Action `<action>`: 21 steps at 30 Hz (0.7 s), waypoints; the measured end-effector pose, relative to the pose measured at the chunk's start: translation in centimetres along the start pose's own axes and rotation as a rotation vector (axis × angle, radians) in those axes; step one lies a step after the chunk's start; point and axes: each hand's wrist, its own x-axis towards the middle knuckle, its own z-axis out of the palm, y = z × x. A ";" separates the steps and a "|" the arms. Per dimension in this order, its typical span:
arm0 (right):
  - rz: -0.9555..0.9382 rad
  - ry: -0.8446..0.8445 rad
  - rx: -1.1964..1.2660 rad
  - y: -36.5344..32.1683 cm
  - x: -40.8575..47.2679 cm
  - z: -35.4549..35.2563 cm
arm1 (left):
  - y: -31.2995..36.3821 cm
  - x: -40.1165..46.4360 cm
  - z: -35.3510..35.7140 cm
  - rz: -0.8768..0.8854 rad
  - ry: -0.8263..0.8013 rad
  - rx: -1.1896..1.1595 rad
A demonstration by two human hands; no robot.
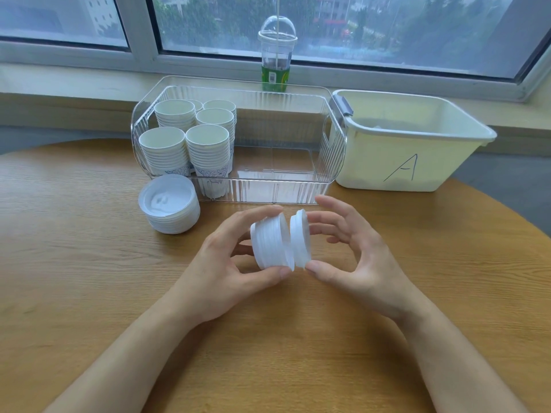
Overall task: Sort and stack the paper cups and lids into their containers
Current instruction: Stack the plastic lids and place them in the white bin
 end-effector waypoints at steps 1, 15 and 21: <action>0.000 -0.007 0.001 0.0 0.0 0.2 | 0.0 0.0 0.0 0.008 -0.006 0.000; 0.016 -0.065 -0.072 -0.4 -0.1 0.5 | 0.5 -0.1 -0.1 0.122 -0.045 0.208; 0.019 -0.065 -0.062 -0.5 -0.1 0.6 | 0.6 -0.1 0.0 0.155 -0.048 0.229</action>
